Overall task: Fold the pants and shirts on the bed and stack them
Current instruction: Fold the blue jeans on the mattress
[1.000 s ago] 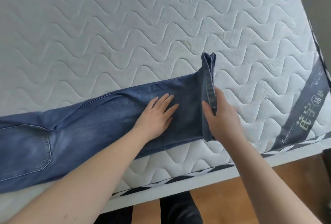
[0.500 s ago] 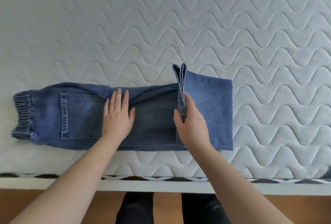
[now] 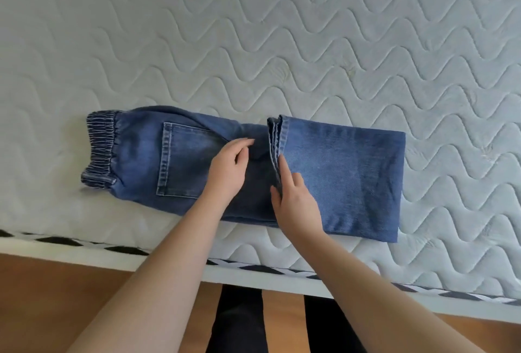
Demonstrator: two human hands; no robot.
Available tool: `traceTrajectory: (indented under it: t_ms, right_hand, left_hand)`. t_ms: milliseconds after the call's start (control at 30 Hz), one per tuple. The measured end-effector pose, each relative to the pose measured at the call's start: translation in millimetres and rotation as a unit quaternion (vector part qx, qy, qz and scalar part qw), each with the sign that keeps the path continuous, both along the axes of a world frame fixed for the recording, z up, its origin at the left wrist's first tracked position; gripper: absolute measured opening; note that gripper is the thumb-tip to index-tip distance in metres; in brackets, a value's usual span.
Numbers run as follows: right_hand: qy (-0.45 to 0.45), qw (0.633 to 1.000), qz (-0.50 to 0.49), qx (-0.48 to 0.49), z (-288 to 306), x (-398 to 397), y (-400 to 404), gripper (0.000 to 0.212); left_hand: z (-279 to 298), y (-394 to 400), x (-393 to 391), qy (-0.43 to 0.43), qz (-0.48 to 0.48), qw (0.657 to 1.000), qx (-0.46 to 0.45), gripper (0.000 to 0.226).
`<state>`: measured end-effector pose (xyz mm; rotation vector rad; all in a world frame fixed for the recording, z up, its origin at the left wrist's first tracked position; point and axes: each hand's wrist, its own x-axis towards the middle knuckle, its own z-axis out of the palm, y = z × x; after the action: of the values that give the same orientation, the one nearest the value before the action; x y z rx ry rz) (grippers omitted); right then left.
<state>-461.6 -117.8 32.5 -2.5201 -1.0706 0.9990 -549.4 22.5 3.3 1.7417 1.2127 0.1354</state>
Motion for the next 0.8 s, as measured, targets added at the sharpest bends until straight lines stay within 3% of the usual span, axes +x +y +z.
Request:
traceTrajectory:
  t_ms: [100,267,433,600,700,800]
  right_hand:
    - [0.073,0.996,0.049,-0.002,-13,-4,-1,0.045]
    - [0.107,0.99,-0.045,0.084,-15,11,-15,0.033]
    - [0.044,0.998,-0.046,0.023,-21,47,-37,0.044]
    - [0.072,0.997,0.04,0.013,-24,59,-49,0.052]
    - [0.116,0.991,0.069,0.025,-22,61,-49,0.058]
    - [0.104,0.991,0.073,0.052,-17,64,-46,0.06]
  left_hand:
    - [10,-4,8,0.0,0.071,0.997,-0.031,0.022]
    - [5,-20,17,0.13,0.028,0.989,-0.07,0.028]
    - [-2,-46,20,0.185,-0.024,0.978,-0.095,0.049]
    - [-4,-67,18,0.203,-0.038,0.97,-0.128,0.074]
    - [-6,-72,13,0.196,-0.019,0.973,-0.116,0.06]
    - [-3,-70,3,0.163,0.007,0.981,-0.107,0.042]
